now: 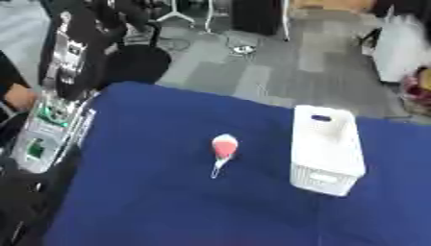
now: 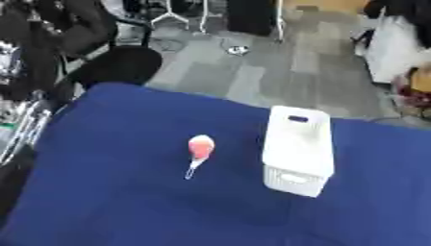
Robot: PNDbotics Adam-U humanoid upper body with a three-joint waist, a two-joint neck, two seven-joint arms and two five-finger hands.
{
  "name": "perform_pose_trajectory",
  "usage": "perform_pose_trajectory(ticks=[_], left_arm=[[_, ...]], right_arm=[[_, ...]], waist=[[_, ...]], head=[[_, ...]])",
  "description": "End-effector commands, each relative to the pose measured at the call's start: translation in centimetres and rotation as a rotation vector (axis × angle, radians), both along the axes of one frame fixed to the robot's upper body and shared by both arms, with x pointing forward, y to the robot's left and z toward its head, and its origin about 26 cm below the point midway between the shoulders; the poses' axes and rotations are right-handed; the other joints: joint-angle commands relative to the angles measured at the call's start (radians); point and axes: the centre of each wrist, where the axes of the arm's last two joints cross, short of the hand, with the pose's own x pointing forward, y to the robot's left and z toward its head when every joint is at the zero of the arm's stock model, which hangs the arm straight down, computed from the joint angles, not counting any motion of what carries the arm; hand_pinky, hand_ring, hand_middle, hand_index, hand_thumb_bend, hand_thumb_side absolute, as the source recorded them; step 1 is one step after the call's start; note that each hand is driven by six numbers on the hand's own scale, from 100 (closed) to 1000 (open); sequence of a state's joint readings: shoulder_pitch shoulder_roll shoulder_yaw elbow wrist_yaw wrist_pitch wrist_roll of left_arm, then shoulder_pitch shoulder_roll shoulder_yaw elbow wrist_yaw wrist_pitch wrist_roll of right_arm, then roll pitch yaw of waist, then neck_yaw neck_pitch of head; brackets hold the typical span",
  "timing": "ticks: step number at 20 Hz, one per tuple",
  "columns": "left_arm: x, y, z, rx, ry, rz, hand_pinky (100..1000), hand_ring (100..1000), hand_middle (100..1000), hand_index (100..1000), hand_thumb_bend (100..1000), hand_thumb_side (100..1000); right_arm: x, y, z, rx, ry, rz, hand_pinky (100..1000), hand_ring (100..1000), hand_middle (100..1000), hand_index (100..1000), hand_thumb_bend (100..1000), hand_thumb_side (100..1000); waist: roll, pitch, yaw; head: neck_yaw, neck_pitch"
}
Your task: Pick up objects on the table and place them in the box.
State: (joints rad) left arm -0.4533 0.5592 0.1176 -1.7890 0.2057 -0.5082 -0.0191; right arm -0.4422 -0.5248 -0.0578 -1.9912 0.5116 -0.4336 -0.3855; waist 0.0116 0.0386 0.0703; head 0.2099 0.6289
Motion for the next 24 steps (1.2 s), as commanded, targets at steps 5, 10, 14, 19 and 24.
perform_pose_trajectory(ticks=[5,10,14,19,24], left_arm=[[0.0,-0.3,1.6,0.054,-0.03,-0.003,503,606,777,747,138,869],[0.0,-0.4,1.7,0.053,-0.029,-0.003,503,607,778,749,142,878],[-0.2,-0.9,1.8,0.056,-0.046,-0.031,518,620,791,764,191,1000],[-0.9,-3.0,2.6,0.027,-0.074,-0.137,524,633,809,804,224,1000],[-1.2,-3.9,3.0,-0.005,-0.052,-0.196,516,623,802,809,229,1000]], right_arm=[[-0.3,-0.7,0.9,-0.015,-0.021,-0.03,280,445,463,1000,219,1000],[-0.4,-0.8,0.9,-0.015,-0.016,-0.043,277,444,464,1000,218,1000],[-0.4,-0.8,1.0,-0.01,-0.017,-0.048,275,443,464,1000,214,1000],[-0.4,-0.8,1.0,-0.017,-0.006,-0.052,274,443,464,1000,208,1000],[-0.4,-1.0,0.9,-0.018,0.001,-0.056,270,443,464,1000,205,1000]], waist=[[-0.003,-0.012,-0.006],[-0.002,-0.011,0.0],[-0.002,-0.009,-0.003],[-0.002,-0.009,-0.006],[-0.006,-0.01,-0.001]], head=[[-0.05,-0.054],[-0.061,-0.082],[-0.068,-0.09],[-0.03,-0.1],[-0.017,-0.104]])
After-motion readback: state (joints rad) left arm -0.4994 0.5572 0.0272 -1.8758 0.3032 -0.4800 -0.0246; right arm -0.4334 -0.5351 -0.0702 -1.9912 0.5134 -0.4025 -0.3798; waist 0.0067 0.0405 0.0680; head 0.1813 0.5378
